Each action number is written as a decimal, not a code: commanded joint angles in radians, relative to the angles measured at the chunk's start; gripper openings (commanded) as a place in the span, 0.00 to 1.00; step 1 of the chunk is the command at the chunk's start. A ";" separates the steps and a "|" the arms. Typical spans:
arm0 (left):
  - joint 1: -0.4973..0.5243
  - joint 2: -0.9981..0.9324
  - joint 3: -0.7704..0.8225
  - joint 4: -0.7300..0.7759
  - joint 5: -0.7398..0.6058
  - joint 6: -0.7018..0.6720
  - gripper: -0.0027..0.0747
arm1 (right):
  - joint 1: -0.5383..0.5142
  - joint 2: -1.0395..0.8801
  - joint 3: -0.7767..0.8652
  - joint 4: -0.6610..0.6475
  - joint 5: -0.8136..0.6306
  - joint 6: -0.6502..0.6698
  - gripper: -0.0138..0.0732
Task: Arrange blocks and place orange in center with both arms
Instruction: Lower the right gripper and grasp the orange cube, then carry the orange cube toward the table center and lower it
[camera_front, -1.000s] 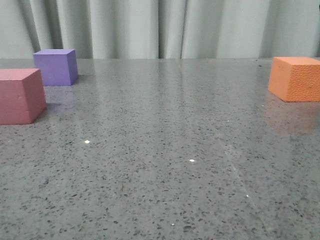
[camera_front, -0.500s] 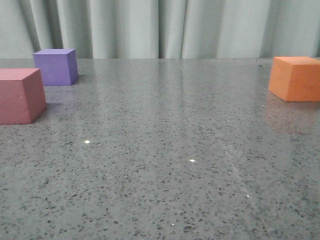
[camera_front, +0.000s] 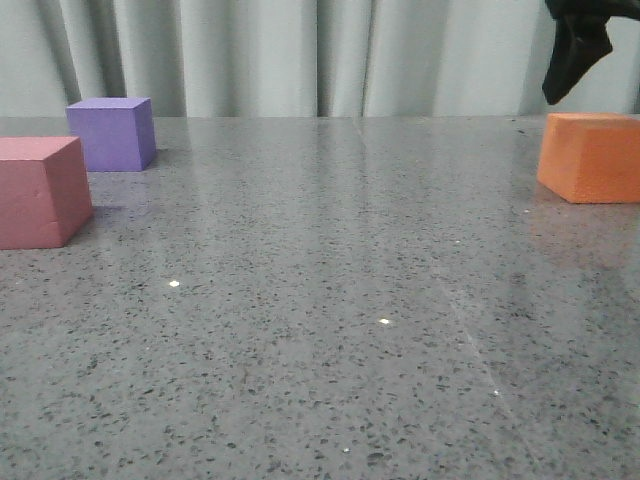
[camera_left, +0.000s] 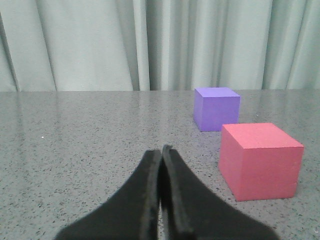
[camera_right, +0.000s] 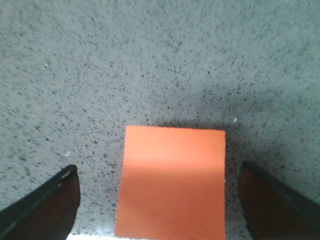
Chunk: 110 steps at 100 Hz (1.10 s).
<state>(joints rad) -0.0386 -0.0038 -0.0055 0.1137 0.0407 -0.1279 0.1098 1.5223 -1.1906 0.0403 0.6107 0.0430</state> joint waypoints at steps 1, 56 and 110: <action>0.001 -0.033 0.056 -0.002 -0.080 -0.006 0.01 | -0.008 -0.008 -0.034 -0.021 -0.051 -0.008 0.89; 0.001 -0.033 0.056 -0.002 -0.080 -0.006 0.01 | -0.008 0.065 -0.034 -0.016 -0.033 -0.007 0.69; 0.001 -0.033 0.056 -0.002 -0.080 -0.006 0.01 | 0.131 0.006 -0.186 0.090 0.109 0.077 0.53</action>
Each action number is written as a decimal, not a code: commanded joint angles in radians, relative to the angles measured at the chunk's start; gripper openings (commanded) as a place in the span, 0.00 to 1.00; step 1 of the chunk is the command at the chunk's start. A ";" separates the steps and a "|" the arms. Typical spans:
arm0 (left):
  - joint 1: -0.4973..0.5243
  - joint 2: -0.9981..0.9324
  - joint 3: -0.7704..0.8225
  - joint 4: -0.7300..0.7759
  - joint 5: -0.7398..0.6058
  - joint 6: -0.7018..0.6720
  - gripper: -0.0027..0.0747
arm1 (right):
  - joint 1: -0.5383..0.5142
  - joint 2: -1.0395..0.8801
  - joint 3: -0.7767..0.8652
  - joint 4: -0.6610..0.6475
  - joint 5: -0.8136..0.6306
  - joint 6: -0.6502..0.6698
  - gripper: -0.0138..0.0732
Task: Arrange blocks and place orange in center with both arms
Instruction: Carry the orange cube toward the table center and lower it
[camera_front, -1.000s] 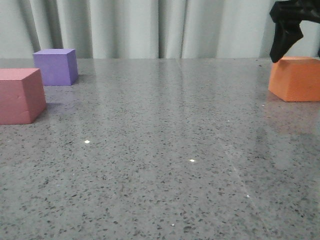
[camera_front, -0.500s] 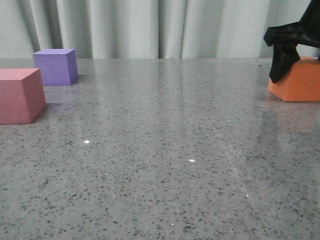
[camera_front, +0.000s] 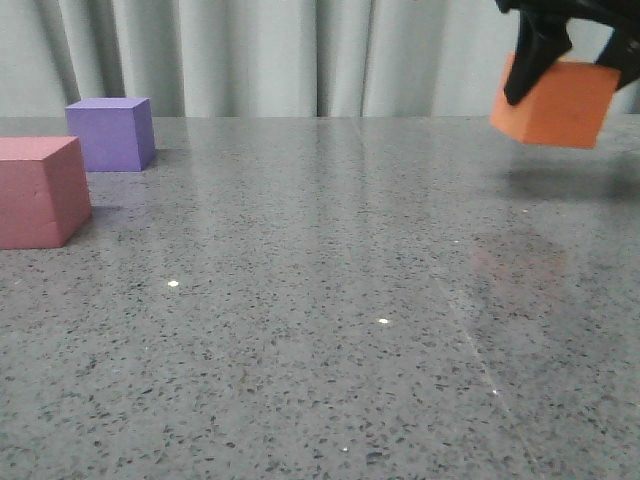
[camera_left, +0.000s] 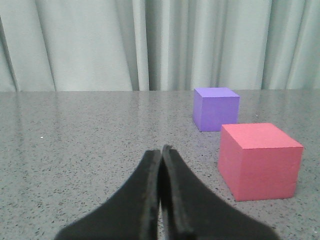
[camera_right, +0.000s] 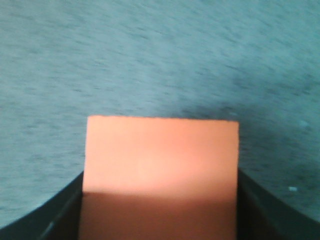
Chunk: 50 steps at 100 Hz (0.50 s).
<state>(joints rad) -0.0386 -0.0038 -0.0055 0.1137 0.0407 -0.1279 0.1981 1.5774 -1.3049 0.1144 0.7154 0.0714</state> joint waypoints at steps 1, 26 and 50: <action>0.001 -0.033 0.056 -0.002 -0.080 -0.006 0.01 | 0.052 -0.049 -0.077 0.016 0.006 0.054 0.53; 0.001 -0.033 0.056 -0.002 -0.080 -0.006 0.01 | 0.190 -0.015 -0.159 -0.064 -0.015 0.251 0.53; 0.001 -0.033 0.056 -0.002 -0.080 -0.006 0.01 | 0.317 0.090 -0.258 -0.194 0.007 0.437 0.53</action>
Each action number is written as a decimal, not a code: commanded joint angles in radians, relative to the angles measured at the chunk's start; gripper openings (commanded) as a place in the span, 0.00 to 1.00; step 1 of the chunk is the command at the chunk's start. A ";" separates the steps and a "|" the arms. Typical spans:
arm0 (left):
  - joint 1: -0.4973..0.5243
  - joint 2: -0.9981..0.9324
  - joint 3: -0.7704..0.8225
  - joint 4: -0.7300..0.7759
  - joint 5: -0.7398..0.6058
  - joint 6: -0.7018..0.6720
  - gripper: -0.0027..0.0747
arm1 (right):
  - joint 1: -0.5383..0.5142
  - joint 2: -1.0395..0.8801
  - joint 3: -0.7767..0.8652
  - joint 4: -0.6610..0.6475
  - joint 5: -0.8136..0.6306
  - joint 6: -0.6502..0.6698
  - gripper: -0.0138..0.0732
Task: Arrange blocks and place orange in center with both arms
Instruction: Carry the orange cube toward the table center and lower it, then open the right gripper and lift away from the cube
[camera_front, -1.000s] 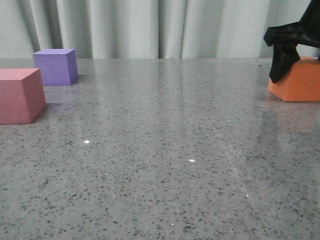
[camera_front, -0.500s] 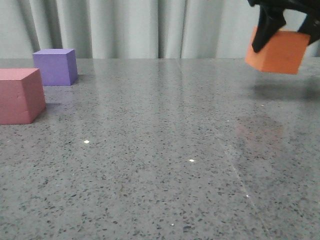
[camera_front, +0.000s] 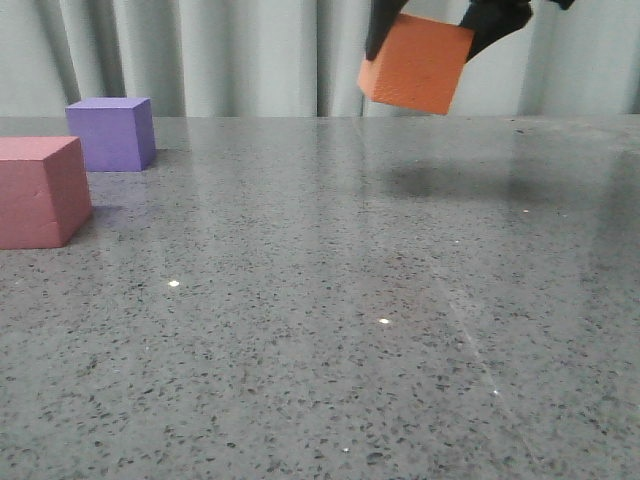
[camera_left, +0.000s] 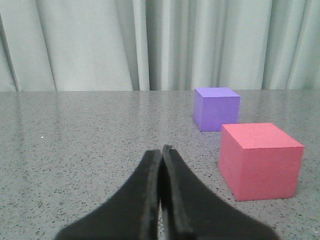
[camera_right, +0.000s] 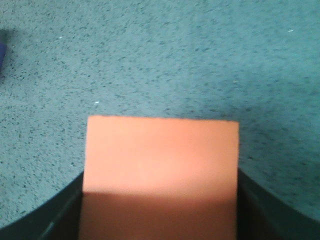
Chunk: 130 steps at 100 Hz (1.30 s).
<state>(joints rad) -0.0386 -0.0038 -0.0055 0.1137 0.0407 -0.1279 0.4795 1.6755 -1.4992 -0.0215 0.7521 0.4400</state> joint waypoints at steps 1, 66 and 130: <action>0.001 -0.033 0.056 -0.002 -0.080 -0.006 0.01 | 0.039 -0.002 -0.066 -0.065 -0.028 0.079 0.53; 0.001 -0.033 0.056 -0.002 -0.080 -0.006 0.01 | 0.144 0.188 -0.205 -0.194 0.019 0.253 0.53; 0.001 -0.033 0.056 -0.002 -0.080 -0.006 0.01 | 0.144 0.215 -0.205 -0.185 0.004 0.253 0.87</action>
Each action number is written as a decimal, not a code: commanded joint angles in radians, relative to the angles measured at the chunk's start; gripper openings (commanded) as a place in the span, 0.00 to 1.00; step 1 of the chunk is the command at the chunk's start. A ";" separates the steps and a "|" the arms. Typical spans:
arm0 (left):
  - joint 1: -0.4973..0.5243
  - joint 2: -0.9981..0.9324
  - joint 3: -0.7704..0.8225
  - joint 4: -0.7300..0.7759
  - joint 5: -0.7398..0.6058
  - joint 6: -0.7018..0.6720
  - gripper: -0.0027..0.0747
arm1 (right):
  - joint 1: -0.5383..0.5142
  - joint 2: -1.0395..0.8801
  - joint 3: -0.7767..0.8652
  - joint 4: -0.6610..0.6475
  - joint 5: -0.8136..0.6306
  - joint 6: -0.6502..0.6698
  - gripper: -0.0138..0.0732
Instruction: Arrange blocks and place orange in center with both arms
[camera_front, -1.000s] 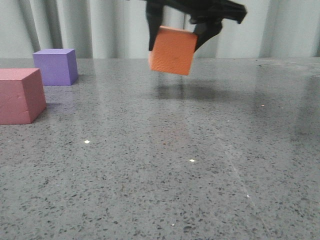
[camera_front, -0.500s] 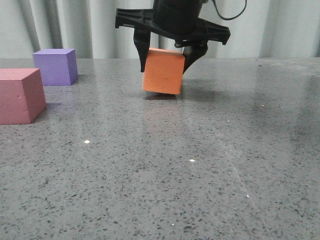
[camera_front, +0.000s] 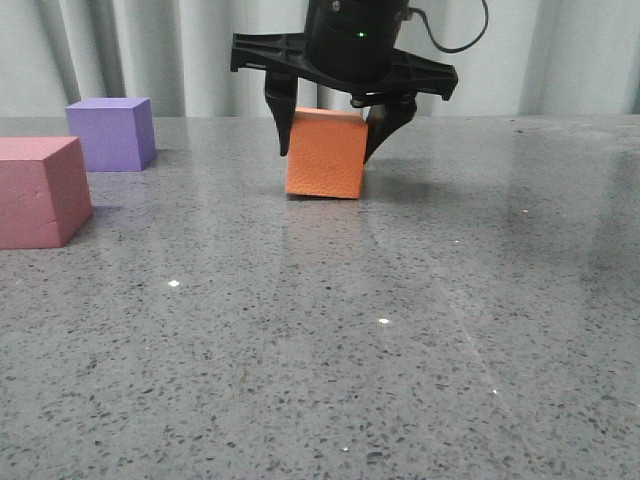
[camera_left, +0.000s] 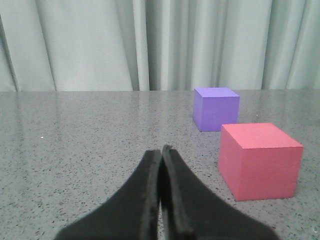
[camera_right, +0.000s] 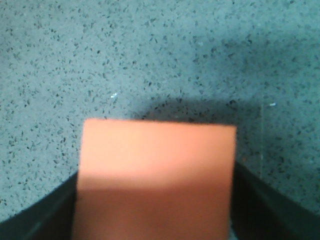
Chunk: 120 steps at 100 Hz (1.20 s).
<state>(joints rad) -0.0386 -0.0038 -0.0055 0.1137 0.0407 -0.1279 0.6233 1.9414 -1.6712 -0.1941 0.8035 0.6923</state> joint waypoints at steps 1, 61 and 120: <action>0.001 -0.033 0.056 -0.002 -0.080 -0.006 0.01 | 0.000 -0.052 -0.033 -0.013 -0.047 0.001 0.89; 0.001 -0.033 0.056 -0.002 -0.080 -0.006 0.01 | -0.003 -0.280 -0.033 -0.162 -0.036 -0.102 0.92; 0.001 -0.033 0.056 -0.002 -0.080 -0.006 0.01 | -0.195 -0.624 0.357 -0.243 -0.003 -0.228 0.92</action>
<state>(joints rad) -0.0386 -0.0038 -0.0055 0.1137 0.0407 -0.1279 0.4626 1.4184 -1.3767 -0.3974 0.8701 0.4787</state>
